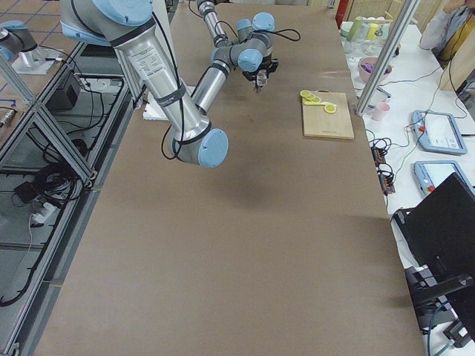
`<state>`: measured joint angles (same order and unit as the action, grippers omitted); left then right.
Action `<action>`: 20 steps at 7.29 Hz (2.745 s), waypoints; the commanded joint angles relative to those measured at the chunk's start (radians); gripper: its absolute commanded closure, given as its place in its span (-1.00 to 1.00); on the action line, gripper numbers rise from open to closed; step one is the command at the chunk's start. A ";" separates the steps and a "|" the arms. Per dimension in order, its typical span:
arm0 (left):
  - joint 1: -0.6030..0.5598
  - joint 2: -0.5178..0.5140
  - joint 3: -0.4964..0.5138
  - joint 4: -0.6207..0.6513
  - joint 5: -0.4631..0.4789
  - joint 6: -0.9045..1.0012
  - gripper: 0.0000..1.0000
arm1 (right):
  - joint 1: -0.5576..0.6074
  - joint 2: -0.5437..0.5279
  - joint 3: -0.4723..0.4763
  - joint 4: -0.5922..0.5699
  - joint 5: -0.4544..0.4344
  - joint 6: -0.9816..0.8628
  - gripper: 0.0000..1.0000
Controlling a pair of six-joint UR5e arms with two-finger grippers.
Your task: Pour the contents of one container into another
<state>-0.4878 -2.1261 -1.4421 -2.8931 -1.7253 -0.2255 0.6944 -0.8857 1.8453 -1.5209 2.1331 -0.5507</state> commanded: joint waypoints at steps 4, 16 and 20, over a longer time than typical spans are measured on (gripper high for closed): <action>0.000 0.000 -0.001 -0.002 0.000 0.000 1.00 | -0.003 0.030 0.000 -0.091 -0.030 -0.006 1.00; -0.008 0.005 -0.003 -0.009 -0.005 0.002 1.00 | -0.049 0.102 -0.006 -0.277 -0.142 -0.025 1.00; -0.008 0.005 -0.006 -0.009 -0.003 0.002 1.00 | -0.053 0.123 -0.008 -0.332 -0.159 -0.038 1.00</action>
<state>-0.4955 -2.1215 -1.4470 -2.9022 -1.7300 -0.2229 0.6439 -0.7668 1.8378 -1.8351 1.9806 -0.5879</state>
